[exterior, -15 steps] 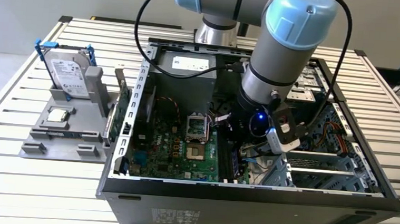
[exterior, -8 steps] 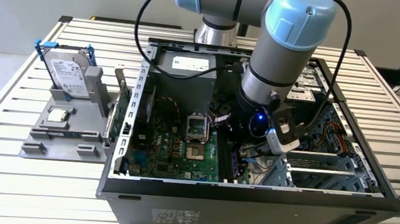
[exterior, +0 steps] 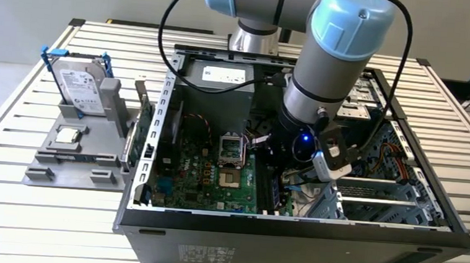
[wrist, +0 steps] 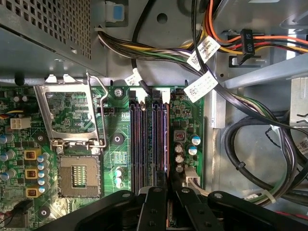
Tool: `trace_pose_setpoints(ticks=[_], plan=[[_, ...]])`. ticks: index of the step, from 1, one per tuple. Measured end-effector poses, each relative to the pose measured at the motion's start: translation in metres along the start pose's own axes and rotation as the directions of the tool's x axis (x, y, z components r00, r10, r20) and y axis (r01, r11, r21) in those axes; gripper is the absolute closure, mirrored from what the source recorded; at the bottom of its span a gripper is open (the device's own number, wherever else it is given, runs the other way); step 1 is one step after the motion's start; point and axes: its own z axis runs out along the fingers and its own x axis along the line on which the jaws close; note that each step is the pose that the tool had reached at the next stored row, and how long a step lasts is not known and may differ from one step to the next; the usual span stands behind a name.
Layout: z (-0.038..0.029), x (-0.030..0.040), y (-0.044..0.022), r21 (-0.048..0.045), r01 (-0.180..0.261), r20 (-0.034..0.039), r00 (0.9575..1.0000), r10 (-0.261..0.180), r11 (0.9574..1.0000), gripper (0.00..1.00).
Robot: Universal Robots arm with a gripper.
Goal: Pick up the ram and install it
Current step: 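Insert the ram into the slot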
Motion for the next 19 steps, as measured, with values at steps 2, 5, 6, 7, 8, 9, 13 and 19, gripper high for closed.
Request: trace_pose_setpoints(ticks=[2, 5, 6, 7, 8, 9, 13, 19], plan=[[0.0000, 0.0000, 0.0000, 0.0000, 0.000, 0.0000, 1.0000, 0.000, 1.0000, 1.00], [0.0012, -0.0002, 0.0006, -0.0033, 0.000, 0.0007, 1.0000, 0.000, 1.0000, 0.00], [0.0009, -0.0002, 0.0004, -0.0017, 0.000, 0.0004, 1.0000, 0.000, 1.0000, 0.00], [0.0005, -0.0001, 0.0001, -0.0008, 0.000, 0.0002, 1.0000, 0.000, 1.0000, 0.00], [0.0002, -0.0001, 0.0000, -0.0001, 0.000, 0.0000, 1.0000, 0.000, 1.0000, 0.00], [0.0002, -0.0001, 0.0000, 0.0000, 0.000, 0.0000, 1.0000, 0.000, 1.0000, 0.00], [-0.0005, 0.0000, 0.0000, -0.0002, 0.000, 0.0000, 1.0000, 0.000, 1.0000, 0.00], [-0.0134, 0.0003, -0.0002, -0.0004, 0.000, 0.0000, 1.0000, 0.000, 1.0000, 0.00]])
